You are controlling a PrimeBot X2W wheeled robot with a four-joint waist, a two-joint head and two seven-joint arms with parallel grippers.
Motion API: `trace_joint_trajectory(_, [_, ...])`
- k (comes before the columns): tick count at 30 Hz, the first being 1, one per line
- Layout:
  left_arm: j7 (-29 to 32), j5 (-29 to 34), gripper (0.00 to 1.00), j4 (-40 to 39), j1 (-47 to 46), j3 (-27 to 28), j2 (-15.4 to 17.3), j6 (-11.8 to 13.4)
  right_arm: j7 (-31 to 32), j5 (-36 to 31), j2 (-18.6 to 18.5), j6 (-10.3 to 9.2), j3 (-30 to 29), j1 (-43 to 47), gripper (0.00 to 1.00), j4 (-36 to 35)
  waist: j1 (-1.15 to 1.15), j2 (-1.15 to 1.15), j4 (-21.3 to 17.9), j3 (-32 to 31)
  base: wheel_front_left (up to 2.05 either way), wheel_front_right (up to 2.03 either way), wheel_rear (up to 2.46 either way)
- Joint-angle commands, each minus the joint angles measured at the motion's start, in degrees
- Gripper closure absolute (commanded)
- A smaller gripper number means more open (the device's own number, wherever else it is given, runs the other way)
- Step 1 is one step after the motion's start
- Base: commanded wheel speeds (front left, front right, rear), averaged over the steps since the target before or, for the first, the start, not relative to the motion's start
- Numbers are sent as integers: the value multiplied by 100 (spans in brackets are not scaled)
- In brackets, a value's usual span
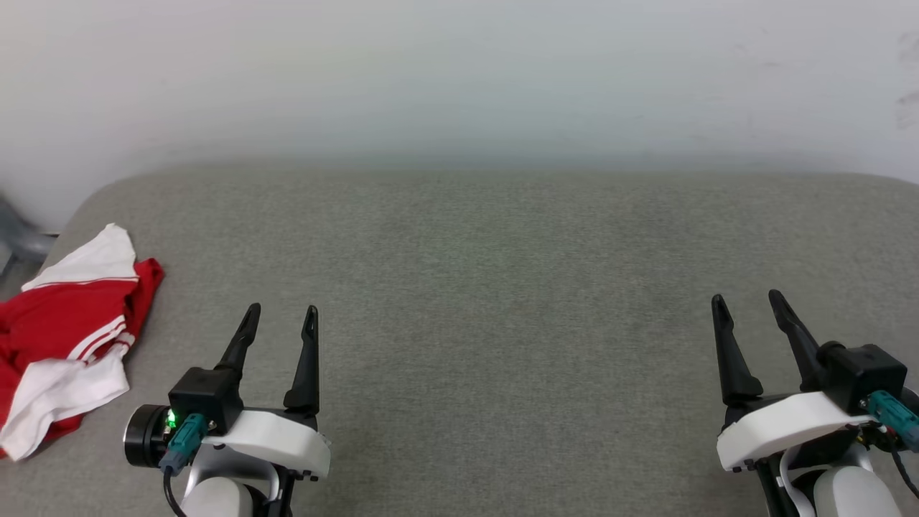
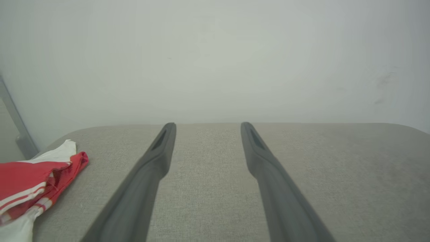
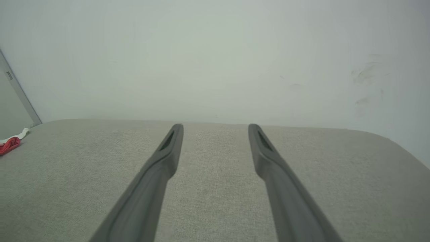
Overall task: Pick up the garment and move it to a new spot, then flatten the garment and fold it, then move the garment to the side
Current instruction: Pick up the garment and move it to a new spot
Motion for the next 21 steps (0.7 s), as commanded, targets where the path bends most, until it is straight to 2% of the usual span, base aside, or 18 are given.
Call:
trace_joint_trajectory(1, [-15,-4,0,4,-82,-3,-2,-13,13,36,18,-2,4,-71,0,-40,0,0,143,43,0,0,0])
trace_joint_trajectory(21, [-15,-33,0,49,-112,201,-36,26,263,-300,15,-2,356,-113,0,-375,0,0,1707,180,0,0,0])
